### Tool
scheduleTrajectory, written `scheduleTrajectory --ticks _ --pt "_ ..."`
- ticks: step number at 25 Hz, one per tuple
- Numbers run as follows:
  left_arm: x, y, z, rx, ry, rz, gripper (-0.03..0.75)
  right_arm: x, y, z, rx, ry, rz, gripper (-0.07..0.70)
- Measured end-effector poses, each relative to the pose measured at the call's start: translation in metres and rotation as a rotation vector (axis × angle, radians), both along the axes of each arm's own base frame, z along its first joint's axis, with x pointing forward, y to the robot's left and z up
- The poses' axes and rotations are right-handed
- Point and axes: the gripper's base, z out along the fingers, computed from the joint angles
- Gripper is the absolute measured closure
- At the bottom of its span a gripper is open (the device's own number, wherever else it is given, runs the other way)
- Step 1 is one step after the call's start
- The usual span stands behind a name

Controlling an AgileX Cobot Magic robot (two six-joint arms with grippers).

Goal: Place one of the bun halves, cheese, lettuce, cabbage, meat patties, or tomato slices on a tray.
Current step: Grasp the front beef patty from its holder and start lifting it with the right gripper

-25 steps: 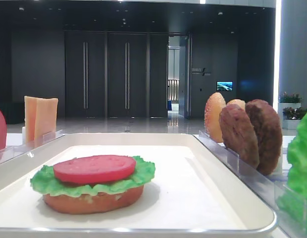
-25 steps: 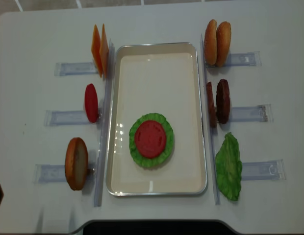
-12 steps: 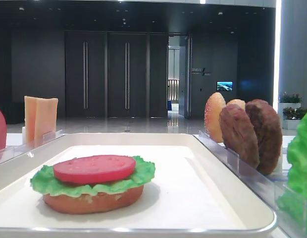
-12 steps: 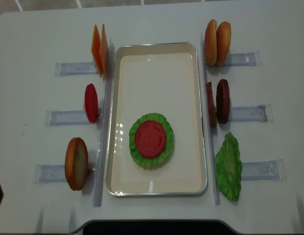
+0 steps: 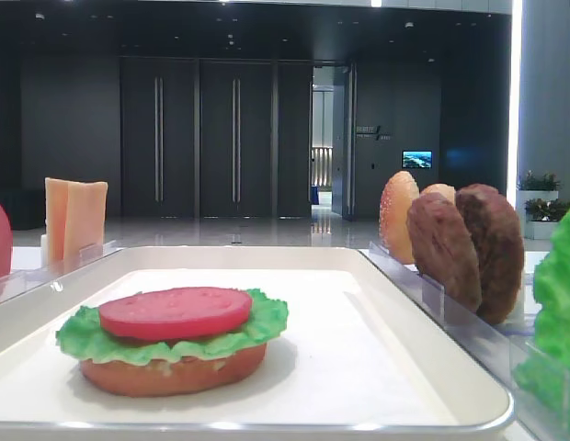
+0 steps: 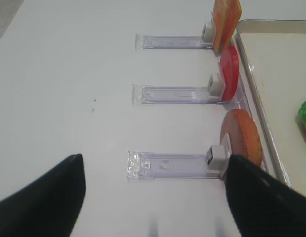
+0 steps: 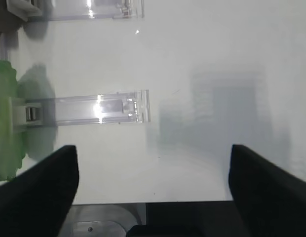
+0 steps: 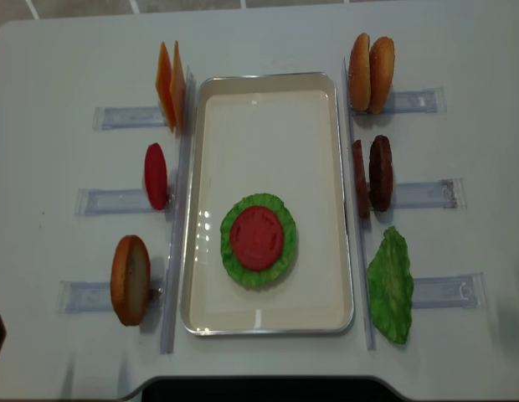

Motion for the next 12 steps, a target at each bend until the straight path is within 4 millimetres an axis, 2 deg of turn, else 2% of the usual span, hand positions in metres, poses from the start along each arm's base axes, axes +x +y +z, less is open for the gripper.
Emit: scheduleTrajectory --ticks 6,12 --pt "0.000 0.000 0.000 0.000 0.000 0.000 0.024 0.052 0.000 0.016 0.004 0.071 0.003 0.047" --pt "0.000 0.000 0.000 0.000 0.000 0.000 0.024 0.099 0.001 0.017 0.020 0.124 -0.011 0.047"
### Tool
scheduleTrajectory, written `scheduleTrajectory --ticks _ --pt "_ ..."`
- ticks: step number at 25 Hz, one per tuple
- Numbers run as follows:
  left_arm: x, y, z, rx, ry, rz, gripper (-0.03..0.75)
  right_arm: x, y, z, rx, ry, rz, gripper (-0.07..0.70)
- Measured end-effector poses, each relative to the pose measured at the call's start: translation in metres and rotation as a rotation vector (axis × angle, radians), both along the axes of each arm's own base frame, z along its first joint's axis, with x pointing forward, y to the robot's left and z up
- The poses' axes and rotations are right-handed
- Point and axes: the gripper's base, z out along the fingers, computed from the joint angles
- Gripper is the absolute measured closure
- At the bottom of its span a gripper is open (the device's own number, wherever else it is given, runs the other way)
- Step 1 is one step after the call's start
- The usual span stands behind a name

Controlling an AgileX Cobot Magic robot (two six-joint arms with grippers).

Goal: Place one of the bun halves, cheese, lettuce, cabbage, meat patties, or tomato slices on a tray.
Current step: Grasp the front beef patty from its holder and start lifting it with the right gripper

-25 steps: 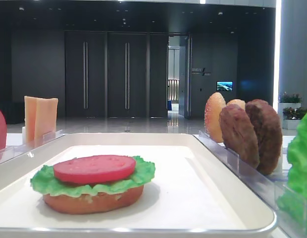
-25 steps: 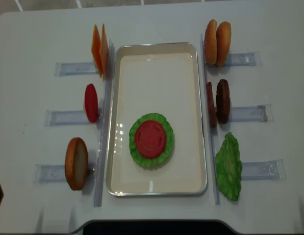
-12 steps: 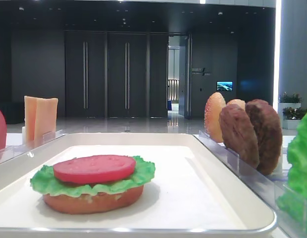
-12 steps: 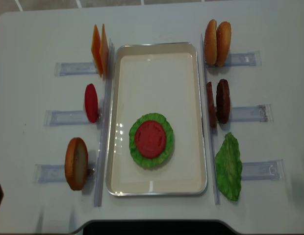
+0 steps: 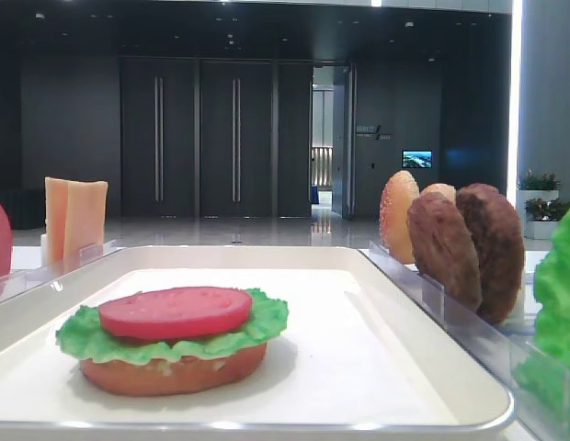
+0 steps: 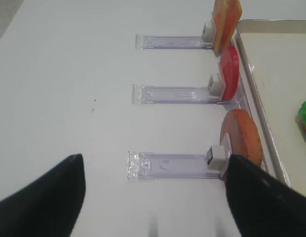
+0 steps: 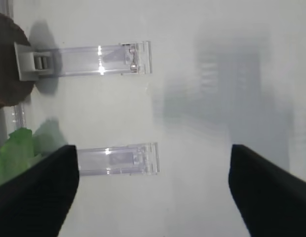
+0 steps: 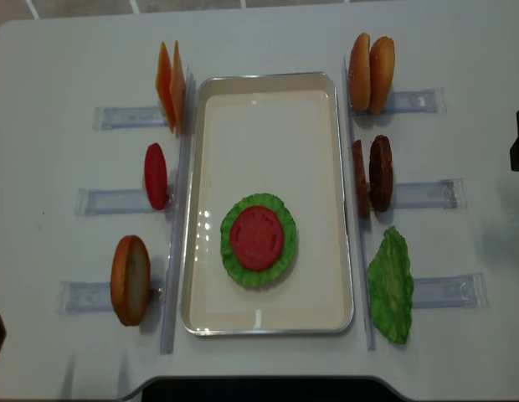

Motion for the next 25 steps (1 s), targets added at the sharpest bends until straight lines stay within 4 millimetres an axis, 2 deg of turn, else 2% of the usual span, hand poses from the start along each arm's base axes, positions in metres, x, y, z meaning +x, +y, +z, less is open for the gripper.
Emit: scheduleTrajectory --ticks 7,10,14,18,25 --pt "0.000 0.000 0.000 0.000 0.000 0.000 0.024 0.039 0.002 -0.014 0.038 0.078 -0.055 0.047" --pt "0.000 0.000 0.000 0.000 0.000 0.000 0.024 0.047 0.004 -0.015 0.059 0.088 -0.076 0.047" --pt "0.000 0.000 0.000 0.000 0.000 0.000 0.024 0.052 0.013 -0.007 0.080 0.061 -0.063 0.047" --pt "0.000 0.000 0.000 0.000 0.000 0.000 0.024 0.052 0.035 0.001 0.095 0.042 -0.032 0.047" --pt "0.000 0.000 0.000 0.000 0.000 0.000 0.024 0.041 0.086 0.004 0.127 0.041 0.040 0.047"
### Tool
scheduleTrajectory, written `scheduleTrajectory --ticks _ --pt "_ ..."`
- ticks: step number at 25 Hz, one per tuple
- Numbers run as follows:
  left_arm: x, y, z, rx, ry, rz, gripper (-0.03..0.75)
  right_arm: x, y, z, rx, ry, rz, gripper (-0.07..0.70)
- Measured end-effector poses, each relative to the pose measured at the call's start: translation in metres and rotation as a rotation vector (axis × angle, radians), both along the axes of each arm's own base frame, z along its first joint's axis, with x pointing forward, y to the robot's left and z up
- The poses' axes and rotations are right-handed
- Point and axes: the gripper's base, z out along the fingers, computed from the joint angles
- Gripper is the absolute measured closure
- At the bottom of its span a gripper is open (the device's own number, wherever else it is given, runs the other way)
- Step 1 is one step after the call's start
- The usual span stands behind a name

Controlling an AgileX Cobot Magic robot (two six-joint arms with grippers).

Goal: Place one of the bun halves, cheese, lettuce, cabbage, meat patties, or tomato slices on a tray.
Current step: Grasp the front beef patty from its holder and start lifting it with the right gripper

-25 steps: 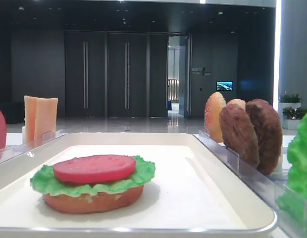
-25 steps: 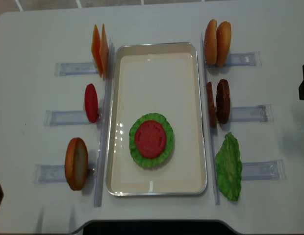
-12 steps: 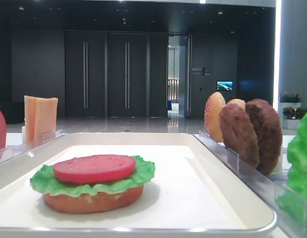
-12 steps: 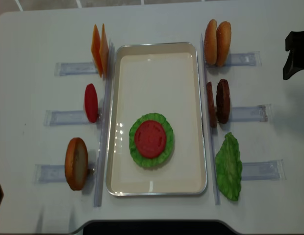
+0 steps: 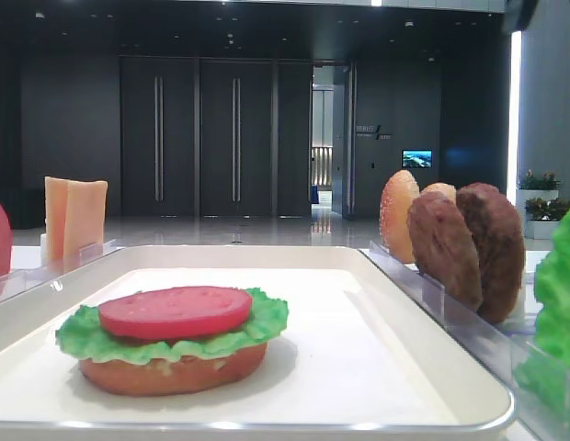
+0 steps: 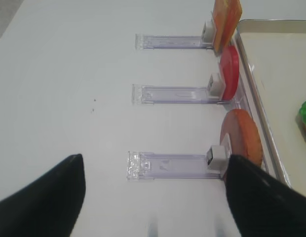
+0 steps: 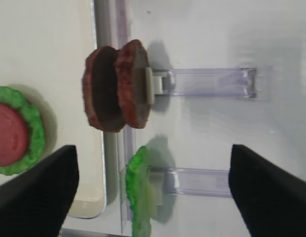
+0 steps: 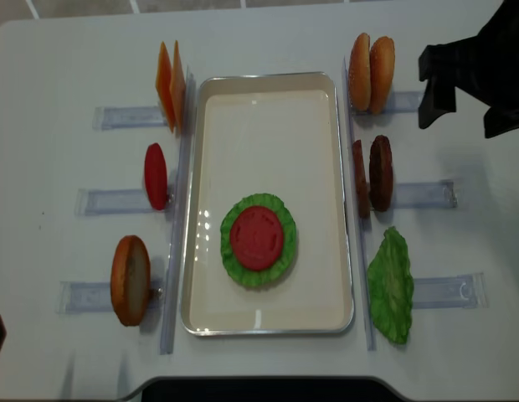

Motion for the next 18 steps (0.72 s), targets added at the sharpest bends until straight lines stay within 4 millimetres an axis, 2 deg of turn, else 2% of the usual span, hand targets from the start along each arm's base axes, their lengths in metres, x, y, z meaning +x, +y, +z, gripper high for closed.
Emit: scheduleTrajectory --ticks 6,14,18 --pt "0.000 0.000 0.000 0.000 0.000 0.000 0.024 -0.010 0.041 0.002 0.045 -0.051 0.063 0.047" --pt "0.000 0.000 0.000 0.000 0.000 0.000 0.024 -0.024 0.077 0.002 0.097 -0.087 0.118 0.047" --pt "0.000 0.000 0.000 0.000 0.000 0.000 0.024 -0.027 0.094 -0.005 0.105 -0.076 0.141 0.047"
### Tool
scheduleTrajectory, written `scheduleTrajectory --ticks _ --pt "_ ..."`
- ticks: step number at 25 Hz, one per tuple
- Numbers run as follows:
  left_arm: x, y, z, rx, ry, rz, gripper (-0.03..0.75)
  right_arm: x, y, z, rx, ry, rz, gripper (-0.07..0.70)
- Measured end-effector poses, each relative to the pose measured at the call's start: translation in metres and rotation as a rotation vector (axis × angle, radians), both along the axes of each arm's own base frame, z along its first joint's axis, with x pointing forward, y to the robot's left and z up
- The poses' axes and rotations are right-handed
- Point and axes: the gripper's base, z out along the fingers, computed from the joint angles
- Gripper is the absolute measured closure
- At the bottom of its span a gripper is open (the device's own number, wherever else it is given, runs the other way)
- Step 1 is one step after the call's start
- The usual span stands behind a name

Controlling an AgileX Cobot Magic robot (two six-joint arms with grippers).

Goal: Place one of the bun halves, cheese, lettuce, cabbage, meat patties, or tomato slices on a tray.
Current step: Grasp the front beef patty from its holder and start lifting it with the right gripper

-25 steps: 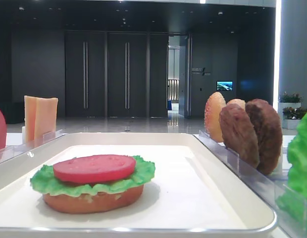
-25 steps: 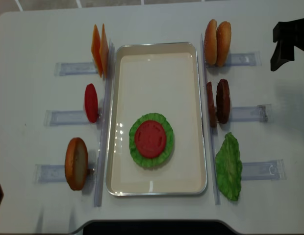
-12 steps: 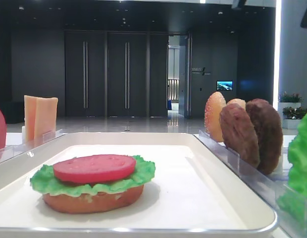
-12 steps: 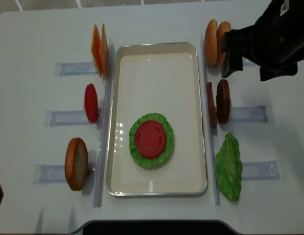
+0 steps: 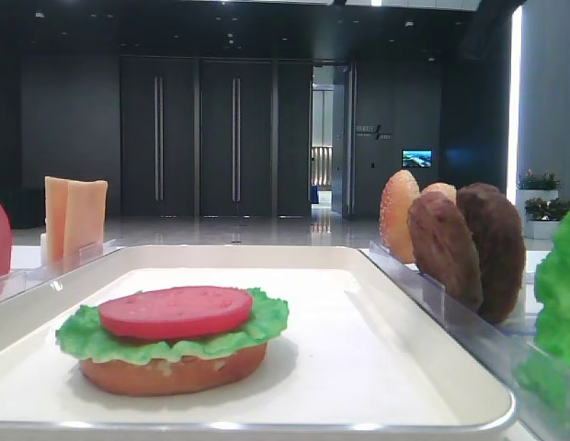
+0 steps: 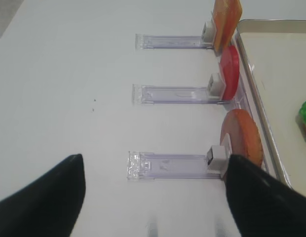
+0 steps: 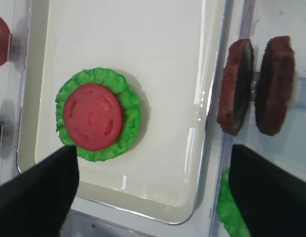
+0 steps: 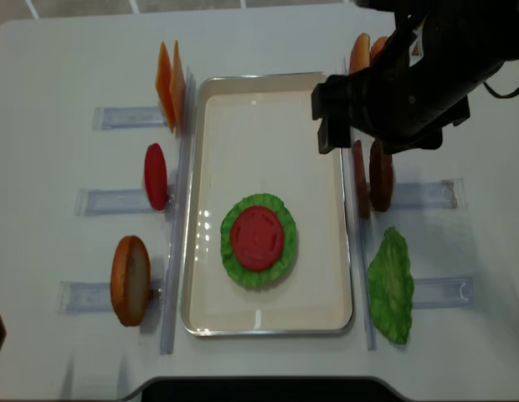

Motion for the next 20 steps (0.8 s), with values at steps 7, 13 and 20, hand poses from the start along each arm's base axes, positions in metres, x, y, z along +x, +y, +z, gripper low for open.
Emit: scheduleTrajectory --ticks 7,13,20 --pt "0.000 0.000 0.000 0.000 0.000 0.000 0.024 0.005 0.021 -0.024 -0.023 0.046 0.023 0.047" --pt "0.000 0.000 0.000 0.000 0.000 0.000 0.024 0.013 0.027 -0.040 -0.049 0.067 0.022 0.047" --pt "0.000 0.000 0.000 0.000 0.000 0.000 0.024 0.021 0.028 -0.052 -0.104 0.042 0.033 0.047"
